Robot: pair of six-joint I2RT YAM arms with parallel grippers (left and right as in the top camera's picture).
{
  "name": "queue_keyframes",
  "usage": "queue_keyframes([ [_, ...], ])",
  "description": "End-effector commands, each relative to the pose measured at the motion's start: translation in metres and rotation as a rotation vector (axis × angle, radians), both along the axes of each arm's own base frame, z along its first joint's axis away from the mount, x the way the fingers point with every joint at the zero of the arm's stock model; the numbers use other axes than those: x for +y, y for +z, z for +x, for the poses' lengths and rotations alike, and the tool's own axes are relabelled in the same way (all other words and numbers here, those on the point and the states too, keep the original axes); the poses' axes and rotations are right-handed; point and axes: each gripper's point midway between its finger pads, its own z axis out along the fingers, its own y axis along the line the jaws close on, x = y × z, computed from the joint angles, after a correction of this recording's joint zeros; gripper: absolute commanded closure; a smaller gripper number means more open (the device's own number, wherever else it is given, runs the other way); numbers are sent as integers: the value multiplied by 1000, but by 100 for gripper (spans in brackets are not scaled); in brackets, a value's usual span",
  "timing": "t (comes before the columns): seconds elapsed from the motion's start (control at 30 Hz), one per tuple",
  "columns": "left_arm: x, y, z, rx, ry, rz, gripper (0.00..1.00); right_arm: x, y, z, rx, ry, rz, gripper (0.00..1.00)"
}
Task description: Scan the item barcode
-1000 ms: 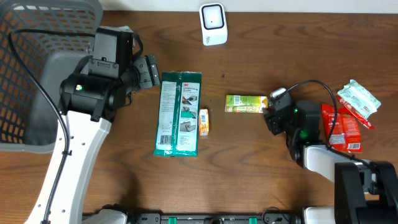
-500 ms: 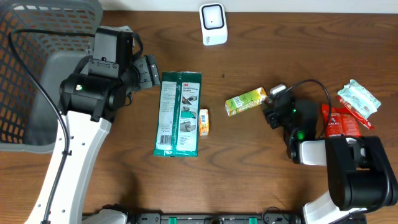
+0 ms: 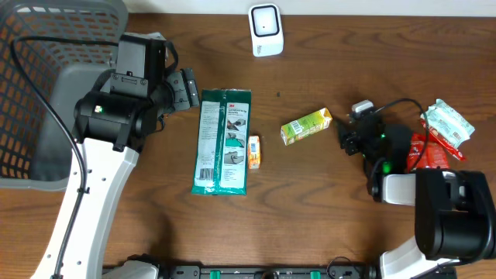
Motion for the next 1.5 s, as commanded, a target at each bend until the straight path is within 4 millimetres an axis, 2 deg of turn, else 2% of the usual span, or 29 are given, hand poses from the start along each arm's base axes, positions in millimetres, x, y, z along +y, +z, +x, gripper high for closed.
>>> queue_keyframes([
  [0.0,2,1,1,0,9,3,15,12,16,-3,0,110,176,36],
  [0.13,2,1,1,0,9,3,16,-4,31,0,40,75,370,38],
  [0.2,2,1,1,-1,9,3,16,-12,37,-1,54,74,448,45],
  [0.27,2,1,1,-1,9,3,16,-22,41,0,90,35,543,46],
  [0.3,2,1,1,-1,9,3,16,-27,42,2,112,8,586,56],
  [0.33,2,1,1,-1,9,3,16,-30,43,3,129,-4,615,72],
  [0.37,2,1,1,-1,9,3,16,-31,42,4,153,-11,639,78],
  [0.63,2,1,1,-1,9,3,16,-35,30,20,442,-112,714,85],
  [0.8,2,1,1,-1,9,3,16,-32,37,27,574,-130,570,87],
  [0.97,2,1,1,-1,9,3,15,-22,26,24,639,-162,334,84],
  [1.07,2,1,1,-1,9,3,16,-10,21,29,619,-155,240,86],
  [1.23,2,1,1,-1,9,3,16,22,30,46,517,-95,140,91],
  [1.47,2,1,1,-1,9,3,16,44,40,66,395,-114,41,93],
])
